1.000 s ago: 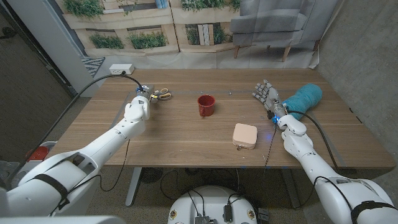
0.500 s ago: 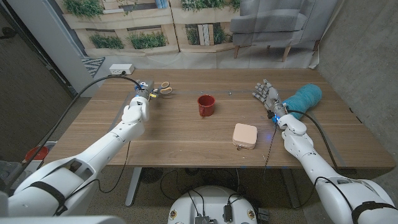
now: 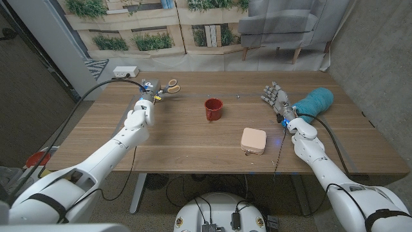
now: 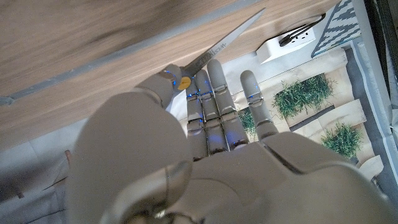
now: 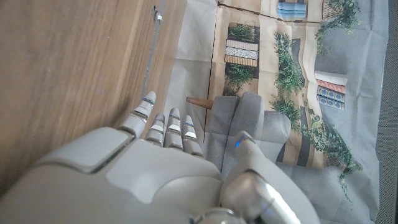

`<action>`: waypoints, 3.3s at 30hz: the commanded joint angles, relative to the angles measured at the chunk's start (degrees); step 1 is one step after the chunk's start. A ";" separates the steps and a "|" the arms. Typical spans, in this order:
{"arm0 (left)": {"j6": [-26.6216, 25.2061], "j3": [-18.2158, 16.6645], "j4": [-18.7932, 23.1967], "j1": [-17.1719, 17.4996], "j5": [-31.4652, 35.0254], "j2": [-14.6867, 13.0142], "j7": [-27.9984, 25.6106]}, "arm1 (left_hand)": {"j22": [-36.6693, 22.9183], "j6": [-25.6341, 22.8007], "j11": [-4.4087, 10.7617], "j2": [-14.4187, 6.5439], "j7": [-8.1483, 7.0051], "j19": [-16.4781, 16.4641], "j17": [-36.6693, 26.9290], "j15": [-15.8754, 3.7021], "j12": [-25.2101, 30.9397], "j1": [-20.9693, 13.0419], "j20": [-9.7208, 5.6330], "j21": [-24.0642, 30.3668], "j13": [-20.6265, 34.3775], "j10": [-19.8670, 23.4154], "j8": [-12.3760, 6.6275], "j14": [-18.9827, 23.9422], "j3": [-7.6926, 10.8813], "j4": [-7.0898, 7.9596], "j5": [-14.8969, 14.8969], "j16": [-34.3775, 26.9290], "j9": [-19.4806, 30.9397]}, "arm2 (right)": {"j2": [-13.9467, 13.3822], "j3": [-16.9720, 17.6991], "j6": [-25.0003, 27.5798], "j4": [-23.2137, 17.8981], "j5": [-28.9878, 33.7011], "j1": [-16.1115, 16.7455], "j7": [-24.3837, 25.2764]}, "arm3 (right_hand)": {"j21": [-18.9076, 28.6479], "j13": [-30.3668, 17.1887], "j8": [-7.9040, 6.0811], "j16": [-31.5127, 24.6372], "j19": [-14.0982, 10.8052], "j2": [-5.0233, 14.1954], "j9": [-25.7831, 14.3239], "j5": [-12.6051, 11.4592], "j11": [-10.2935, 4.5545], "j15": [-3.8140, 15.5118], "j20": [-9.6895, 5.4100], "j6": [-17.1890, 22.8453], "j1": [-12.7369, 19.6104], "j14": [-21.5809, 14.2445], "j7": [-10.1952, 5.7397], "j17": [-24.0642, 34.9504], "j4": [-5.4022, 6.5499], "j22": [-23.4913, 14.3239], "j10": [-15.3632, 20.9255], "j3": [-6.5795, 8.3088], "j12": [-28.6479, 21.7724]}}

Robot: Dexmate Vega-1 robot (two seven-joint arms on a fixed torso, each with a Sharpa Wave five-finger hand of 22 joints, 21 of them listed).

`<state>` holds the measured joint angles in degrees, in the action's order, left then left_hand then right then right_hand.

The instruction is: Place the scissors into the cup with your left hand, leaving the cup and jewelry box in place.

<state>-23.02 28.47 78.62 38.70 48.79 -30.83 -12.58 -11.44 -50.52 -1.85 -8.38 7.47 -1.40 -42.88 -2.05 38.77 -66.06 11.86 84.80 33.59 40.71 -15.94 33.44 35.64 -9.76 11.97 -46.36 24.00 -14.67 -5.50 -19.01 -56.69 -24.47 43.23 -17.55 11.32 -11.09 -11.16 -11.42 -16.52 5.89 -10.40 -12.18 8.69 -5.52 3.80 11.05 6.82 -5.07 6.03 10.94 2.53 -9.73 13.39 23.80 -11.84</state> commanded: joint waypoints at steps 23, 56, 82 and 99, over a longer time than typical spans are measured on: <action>9.06 -6.76 4.10 3.70 -7.33 2.26 -4.51 | 0.36 -8.10 2.38 0.60 1.63 -1.17 -0.41 -0.46 -0.03 0.42 0.13 1.05 -0.24 3.57 -8.30 1.60 0.57 0.09 0.27 0.94 13.66 | -0.66 -0.57 0.55 -0.44 1.09 -0.48 0.78 | 0.10 -0.10 0.22 0.12 -0.41 -0.14 -0.19 -0.24 -0.20 -0.17 -0.03 -0.04 -0.19 -0.42 0.26 0.13 0.05 -0.30 0.50 0.30 0.20; 17.08 -12.09 8.10 6.20 -14.58 3.98 -1.73 | 0.61 -8.65 2.79 0.86 1.45 -1.56 -0.84 -1.03 -0.46 0.46 -0.22 1.12 -0.08 4.10 -7.78 2.34 0.45 -0.09 0.24 1.64 13.91 | -1.34 -0.86 1.18 -2.41 1.49 0.29 1.88 | 0.07 -0.10 0.22 0.17 -0.43 -0.26 -0.19 -0.29 -0.29 -0.16 -0.04 -0.06 -0.37 -0.39 0.31 0.12 0.01 -0.30 0.48 0.32 0.25; 29.80 -15.49 4.89 5.79 -23.01 5.72 2.20 | 0.75 -9.32 3.40 1.05 0.72 -2.21 -1.23 -1.92 -0.80 0.85 -1.55 0.90 0.09 4.52 -7.50 2.96 0.60 -0.05 0.34 2.45 13.86 | -2.03 -1.19 0.42 -3.72 1.87 0.37 1.88 | 0.12 -0.10 0.17 0.18 -0.61 -0.35 -0.19 -0.32 -0.11 -0.23 -0.26 0.10 -0.43 -0.47 0.26 0.09 -0.08 -0.30 0.57 0.36 0.24; 38.54 -16.40 -0.55 3.77 -28.22 7.34 5.75 | 0.80 -10.06 3.34 1.23 0.29 -2.55 -1.61 -2.34 -1.12 1.38 -2.40 0.61 0.00 5.06 -7.47 3.23 0.49 0.06 0.37 3.12 13.57 | -2.21 -1.35 -0.08 -4.19 2.15 0.15 1.96 | 0.12 -0.10 0.15 0.20 -0.66 -0.47 -0.19 -0.33 -0.06 -0.23 -0.27 0.18 -0.47 -0.49 0.24 0.08 -0.16 -0.29 0.56 0.35 0.26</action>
<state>10.90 12.63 80.90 43.56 23.17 -24.43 -8.69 -10.67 -52.40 -0.01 -6.74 5.61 -4.16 -44.20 -3.60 37.88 -64.69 9.91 85.67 33.56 43.77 -15.94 36.40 35.79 -9.78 11.93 -43.43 24.00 -16.69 -6.69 -18.75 -60.73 -22.60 43.60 -15.61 11.32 -11.09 -11.16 -11.18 -16.73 5.44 -10.41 -12.17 8.69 -5.51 3.58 10.95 6.37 -5.06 6.14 10.95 2.53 -9.73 13.38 23.81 -11.84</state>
